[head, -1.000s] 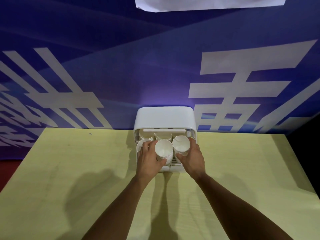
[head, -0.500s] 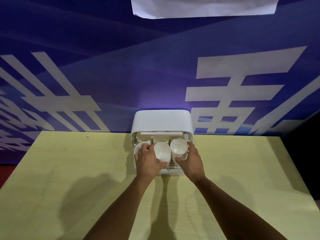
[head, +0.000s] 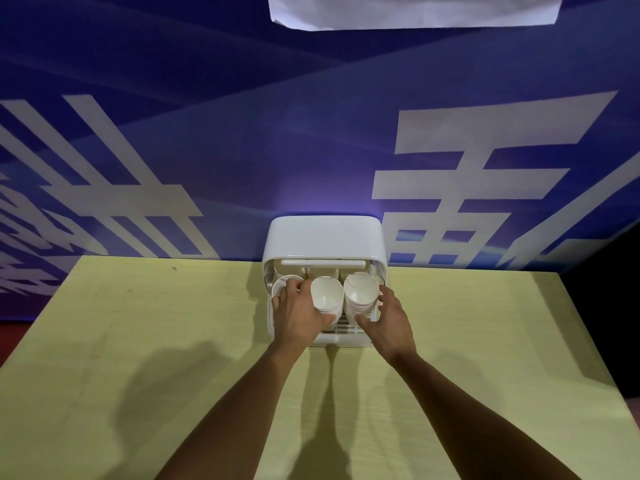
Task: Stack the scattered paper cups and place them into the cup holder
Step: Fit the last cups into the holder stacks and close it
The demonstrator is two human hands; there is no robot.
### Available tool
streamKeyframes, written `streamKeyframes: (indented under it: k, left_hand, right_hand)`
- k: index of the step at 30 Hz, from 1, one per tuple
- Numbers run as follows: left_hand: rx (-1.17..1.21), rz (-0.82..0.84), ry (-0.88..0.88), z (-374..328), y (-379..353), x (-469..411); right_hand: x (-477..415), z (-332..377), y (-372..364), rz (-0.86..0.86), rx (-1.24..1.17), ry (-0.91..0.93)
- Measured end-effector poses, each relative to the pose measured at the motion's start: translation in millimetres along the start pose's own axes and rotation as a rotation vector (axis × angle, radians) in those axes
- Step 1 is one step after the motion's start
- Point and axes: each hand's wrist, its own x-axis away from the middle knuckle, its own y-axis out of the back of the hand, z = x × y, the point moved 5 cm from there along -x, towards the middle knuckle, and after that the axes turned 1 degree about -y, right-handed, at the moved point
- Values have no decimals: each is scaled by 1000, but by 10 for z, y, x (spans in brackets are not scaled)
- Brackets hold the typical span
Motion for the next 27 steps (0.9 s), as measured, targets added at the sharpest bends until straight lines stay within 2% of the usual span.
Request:
streamKeyframes:
  k: [7, 10, 16, 21, 27]
  left_hand:
    - [35, -26, -59, 109, 42, 95]
    - [106, -89, -87, 198, 115, 131]
    - [197, -218, 7, 487, 216, 233]
    - [563, -59, 231, 716, 93, 233]
    - [692, 25, 250, 750, -72, 141]
  right_hand:
    - [118, -88, -120, 9, 46, -104]
    - [178, -121, -209, 25, 50, -136]
    - [314, -66, -348, 17, 65, -151]
    - [427, 44, -409, 5, 72, -73]
    - [460, 228, -472, -25, -53, -28]
